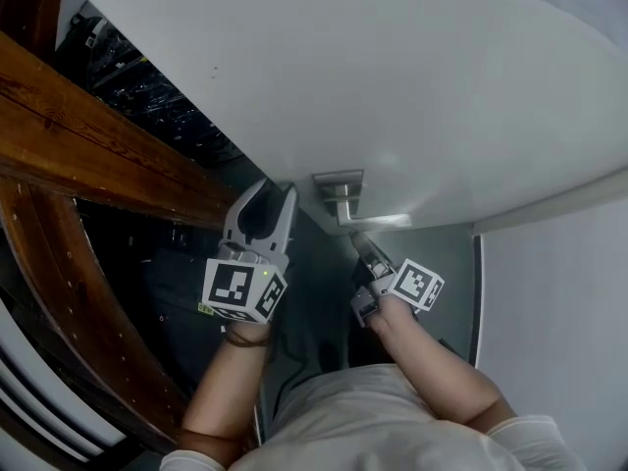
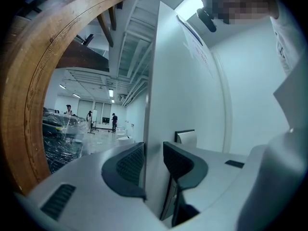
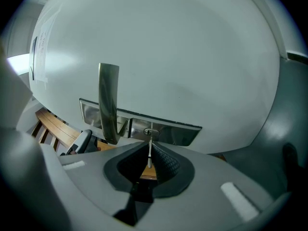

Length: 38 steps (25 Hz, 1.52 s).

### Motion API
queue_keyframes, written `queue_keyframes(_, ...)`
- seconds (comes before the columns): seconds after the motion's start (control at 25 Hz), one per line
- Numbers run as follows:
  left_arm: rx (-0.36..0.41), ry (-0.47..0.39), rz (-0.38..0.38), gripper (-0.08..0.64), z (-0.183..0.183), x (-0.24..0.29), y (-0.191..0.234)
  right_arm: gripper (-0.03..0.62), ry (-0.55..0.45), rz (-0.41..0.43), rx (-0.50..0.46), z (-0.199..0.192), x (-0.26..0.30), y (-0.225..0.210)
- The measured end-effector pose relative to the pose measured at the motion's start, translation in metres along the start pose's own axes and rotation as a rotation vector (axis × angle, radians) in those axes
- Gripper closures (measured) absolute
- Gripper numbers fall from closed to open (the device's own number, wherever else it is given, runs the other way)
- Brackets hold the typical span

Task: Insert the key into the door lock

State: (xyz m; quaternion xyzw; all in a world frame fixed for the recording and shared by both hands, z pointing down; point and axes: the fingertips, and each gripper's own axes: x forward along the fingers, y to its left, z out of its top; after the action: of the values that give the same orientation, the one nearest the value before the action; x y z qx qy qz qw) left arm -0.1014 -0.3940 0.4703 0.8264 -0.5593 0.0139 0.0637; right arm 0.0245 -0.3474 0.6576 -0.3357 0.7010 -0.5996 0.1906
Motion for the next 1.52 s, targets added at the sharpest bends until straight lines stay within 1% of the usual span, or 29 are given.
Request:
queue_keyframes(0.2, -0.008, 0.000, -0.001, 0.446, 0.000, 0.000, 0.000, 0.569, -0.002, 0.011, -0.003, -0.001, 0.002, 0.007)
queue_keyframes(0.32, -0.010, 0.000, 0.001, 0.446, 0.000, -0.001, 0.000, 0.569, -0.009, 0.004, -0.007, 0.000, 0.004, 0.006)
queue_keyframes(0.44, -0.010, 0.006, -0.001, 0.446, 0.003, -0.001, -0.001, 0.569, -0.017, -0.004, 0.010, 0.000, 0.004, 0.004)
queue_keyframes(0.52, -0.012, 0.002, -0.001, 0.446, 0.003, -0.001, -0.001, 0.569, -0.031, -0.009, 0.041, -0.002, 0.003, 0.002)
queue_keyframes(0.64, -0.020, -0.011, 0.007, 0.446, 0.000, -0.002, 0.000, 0.569, -0.068, 0.008, 0.102, -0.005, 0.005, 0.000)
queue_keyframes(0.76, -0.030, -0.012, 0.016, 0.448, 0.001, -0.002, 0.001, 0.569, -0.100, 0.027, 0.185, -0.008, 0.010, -0.003)
queue_keyframes(0.84, -0.034, -0.011, 0.016, 0.448, 0.002, -0.002, 0.001, 0.569, -0.109, 0.045, 0.208, -0.007, 0.017, -0.002)
queue_keyframes(1.08, -0.034, -0.019, 0.016, 0.448, 0.001, -0.003, 0.001, 0.568, -0.128, 0.053, 0.187, 0.003, 0.032, -0.003)
queue_keyframes(1.28, -0.042, -0.023, 0.019, 0.448, 0.000, -0.003, 0.001, 0.568, -0.130, 0.071, 0.180, 0.004, 0.034, -0.003)
queue_keyframes(1.4, -0.062, -0.015, 0.008, 0.448, -0.002, -0.003, 0.004, 0.566, -0.099, 0.046, 0.141, 0.001, 0.033, -0.003)
queue_keyframes(1.52, -0.054, 0.006, 0.020, 0.448, -0.007, -0.013, 0.007, 0.561, -0.037, 0.032, 0.083, -0.009, 0.027, 0.003)
